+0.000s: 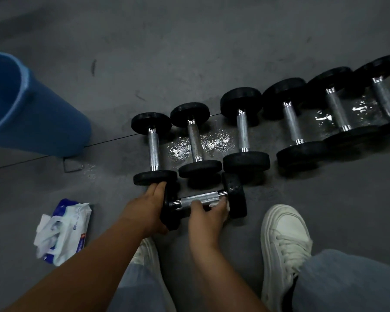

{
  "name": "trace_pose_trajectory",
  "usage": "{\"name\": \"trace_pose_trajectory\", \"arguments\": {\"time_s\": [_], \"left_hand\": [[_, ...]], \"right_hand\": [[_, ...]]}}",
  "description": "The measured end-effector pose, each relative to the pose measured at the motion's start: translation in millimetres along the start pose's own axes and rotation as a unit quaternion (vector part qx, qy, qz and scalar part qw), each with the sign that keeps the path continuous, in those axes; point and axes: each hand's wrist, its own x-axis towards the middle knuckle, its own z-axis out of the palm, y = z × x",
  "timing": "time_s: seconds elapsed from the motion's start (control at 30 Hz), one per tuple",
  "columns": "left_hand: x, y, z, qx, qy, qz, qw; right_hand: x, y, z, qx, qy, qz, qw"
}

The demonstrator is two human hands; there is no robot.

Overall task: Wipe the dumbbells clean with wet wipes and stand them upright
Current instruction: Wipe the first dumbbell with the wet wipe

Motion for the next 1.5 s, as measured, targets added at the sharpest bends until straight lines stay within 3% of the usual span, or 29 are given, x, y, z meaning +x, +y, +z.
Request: {"name": "trace_pose_trajectory", "arguments": {"time_s": [0.07,0.17,0.23,0.3,0.37,0.5,0.57,0.63,0.7,0.77,0.87,1.03,1.1,1.13,1.2,1.27,1.3,1.43,1.5], "left_hand": [[1.0,0.0,0.6,-0.001,0.003,0.001,1.000],[0.8,-0.5,2.2,0.000,0.007,0.002,1.000],[-0.1,-0.5,1.8,0.000,0.005,0.003,1.000],[0.0,0.1,0.4,0.000,0.001,0.001,1.000],[-0.3,0.9,-0.4,0.004,0.001,-0.002,1.000],[-0.7,1.0,-1.0,0.001,0.000,-0.006,1.000],[-0.5,0.7,-1.6,-0.001,0.000,-0.006,1.000],[-1.0,1.4,-0.6,-0.002,0.003,-0.002,1.000],[-2.1,2.3,-0.5,0.003,0.004,-0.002,1.000],[-2.1,2.6,-2.7,0.009,0.001,-0.002,1.000],[-1.9,3.1,-4.6,0.015,-0.006,-0.004,1.000],[-2.4,3.4,-3.5,0.016,-0.008,-0.005,1.000],[-2.8,4.4,-4.6,0.012,-0.008,-0.006,1.000],[-3.1,4.9,-5.2,0.012,-0.006,-0.006,1.000],[-2.8,5.2,-4.9,0.010,-0.006,-0.004,1.000],[-2.2,4.8,-4.0,0.006,-0.008,-0.004,1.000],[-2.1,4.0,-3.9,0.004,-0.007,-0.003,1.000],[-1.6,3.3,-5.6,-0.003,-0.014,-0.003,1.000],[-1.5,3.3,-6.1,-0.001,-0.008,0.001,1.000]], "right_hand": [[-6.2,-2.5,4.3,-0.065,-0.027,-0.076,0.995],[-5.4,-3.0,5.6,-0.244,-0.041,-0.192,0.950],[7.2,-0.2,-0.6,-0.387,-0.025,-0.203,0.899],[13.5,10.5,-9.8,-0.504,-0.057,-0.256,0.823],[14.5,21.8,-18.1,-0.543,-0.102,-0.307,0.775],[21.4,13.5,-15.0,-0.518,-0.079,-0.274,0.806],[11.5,18.0,-6.9,-0.536,-0.118,-0.334,0.767],[4.5,22.4,-4.3,-0.501,-0.177,-0.372,0.761],[18.5,19.5,-7.2,-0.473,-0.145,-0.333,0.803],[34.7,18.9,-15.5,-0.499,-0.090,-0.293,0.811],[30.0,20.1,-22.5,-0.488,-0.198,-0.216,0.822],[34.1,21.2,-24.1,-0.460,-0.056,-0.207,0.862],[25.6,29.6,-24.8,-0.353,-0.038,-0.214,0.910],[19.5,33.0,-23.8,-0.264,-0.023,-0.171,0.949],[19.8,30.2,-19.3,-0.037,-0.021,0.043,0.998],[38.8,24.9,-14.1,0.201,-0.036,0.281,0.938],[49.7,23.6,-11.8,0.285,-0.019,0.327,0.901],[53.7,20.2,-13.9,0.409,0.028,0.356,0.839],[54.0,25.0,-20.4,0.475,0.050,0.390,0.787]]}}
